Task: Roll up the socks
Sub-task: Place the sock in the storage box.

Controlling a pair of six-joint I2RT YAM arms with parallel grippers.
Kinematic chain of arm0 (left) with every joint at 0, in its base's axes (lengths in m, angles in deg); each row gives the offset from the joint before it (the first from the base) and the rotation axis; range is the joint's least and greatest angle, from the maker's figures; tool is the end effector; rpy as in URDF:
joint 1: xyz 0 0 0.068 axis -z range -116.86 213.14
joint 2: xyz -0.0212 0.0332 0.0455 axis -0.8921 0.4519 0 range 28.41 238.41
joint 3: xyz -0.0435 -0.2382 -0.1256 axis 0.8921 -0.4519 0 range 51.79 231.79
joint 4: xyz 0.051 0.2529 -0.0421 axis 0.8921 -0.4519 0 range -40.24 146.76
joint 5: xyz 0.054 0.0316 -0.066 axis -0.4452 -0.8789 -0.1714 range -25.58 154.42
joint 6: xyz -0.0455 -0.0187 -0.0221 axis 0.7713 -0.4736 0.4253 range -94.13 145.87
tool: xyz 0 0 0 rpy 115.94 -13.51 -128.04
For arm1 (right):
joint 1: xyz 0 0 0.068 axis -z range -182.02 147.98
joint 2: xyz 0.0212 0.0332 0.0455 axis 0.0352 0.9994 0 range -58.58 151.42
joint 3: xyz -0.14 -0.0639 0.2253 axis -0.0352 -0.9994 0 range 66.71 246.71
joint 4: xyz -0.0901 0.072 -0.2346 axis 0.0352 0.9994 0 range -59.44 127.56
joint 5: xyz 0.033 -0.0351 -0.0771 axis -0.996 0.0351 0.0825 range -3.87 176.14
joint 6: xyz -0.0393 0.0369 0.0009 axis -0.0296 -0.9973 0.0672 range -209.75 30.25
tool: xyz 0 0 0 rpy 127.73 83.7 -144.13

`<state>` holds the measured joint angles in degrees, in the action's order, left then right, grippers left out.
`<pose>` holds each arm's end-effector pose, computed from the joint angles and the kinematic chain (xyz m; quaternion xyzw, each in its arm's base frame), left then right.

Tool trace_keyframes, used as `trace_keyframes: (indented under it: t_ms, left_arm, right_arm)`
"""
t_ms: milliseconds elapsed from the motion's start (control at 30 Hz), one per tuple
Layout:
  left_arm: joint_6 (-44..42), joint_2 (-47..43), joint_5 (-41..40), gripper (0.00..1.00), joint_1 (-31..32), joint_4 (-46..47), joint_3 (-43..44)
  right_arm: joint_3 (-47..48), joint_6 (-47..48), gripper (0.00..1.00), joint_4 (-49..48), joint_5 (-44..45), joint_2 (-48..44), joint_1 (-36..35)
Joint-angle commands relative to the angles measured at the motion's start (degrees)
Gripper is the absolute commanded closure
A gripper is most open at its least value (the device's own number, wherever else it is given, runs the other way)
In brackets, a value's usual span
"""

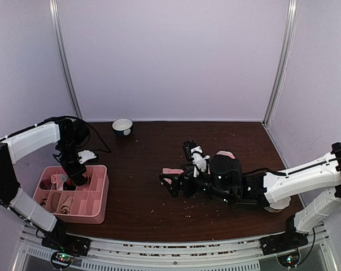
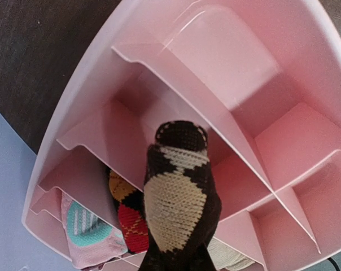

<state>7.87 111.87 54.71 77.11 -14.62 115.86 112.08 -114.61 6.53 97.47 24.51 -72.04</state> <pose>0.2339 -0.0520 0.2419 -0.2750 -0.9577 -0.0844 0.0096 0.1175 0.3025 0.2473 -0.2442 0.7459 0.4003 0.4730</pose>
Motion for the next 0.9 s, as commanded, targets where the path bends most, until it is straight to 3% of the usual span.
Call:
trace_keyframes:
  t_ms: [0, 100, 133, 200, 367, 400, 433, 567, 733, 867]
  left_arm:
    - [0.6, 2.5, -2.1, 1.0, -0.5, 2.8, 0.2]
    - [0.4, 4.4, -0.7, 1.0, -0.4, 1.8, 1.7]
    - [0.3, 4.9, 0.1, 0.95, -0.4, 1.5, 2.3]
    - [-0.3, 5.3, 1.4, 0.67, -0.5, 0.9, 3.4]
    - [-0.1, 5.0, 1.8, 0.36, -0.5, 0.6, 5.1]
    - [-0.1, 4.5, 1.8, 0.14, -0.5, 0.6, 5.5]
    - [0.0, 4.3, 1.9, 0.04, -0.4, 0.4, 6.0]
    - [-0.8, 2.8, 3.5, 0.02, -0.5, -1.1, 8.2]
    - [-3.0, -1.7, 3.5, 0.02, -0.5, -2.3, 12.4]
    - [-5.8, -6.2, 0.5, 0.02, -0.5, -0.7, 15.3]
  right_arm:
    - [-1.4, -0.8, 0.0, -1.6, -0.2, -2.2, 0.0]
    - [-1.9, -0.9, 0.0, -2.1, -0.6, -2.6, 0.0]
    - [-2.0, -0.9, 0.0, -2.2, -0.6, -2.6, 0.0]
    - [-1.9, -0.9, 0.0, -2.2, -0.8, -2.5, 0.0]
    - [-2.2, -0.8, 0.0, -2.0, -0.4, -2.7, 0.0]
    - [-2.4, -0.8, 0.0, -1.9, -0.2, -2.9, 0.0]
    - [-2.4, -0.7, 0.0, -1.7, 0.2, -3.0, 0.0]
    - [-3.0, -1.0, 0.0, -0.4, 2.3, -4.4, 0.0]
    - [-3.8, -8.2, 0.0, 5.8, 13.7, -6.5, 0.4]
    - [-5.0, -3.2, 0.01, 5.9, 10.0, -5.8, 0.9]
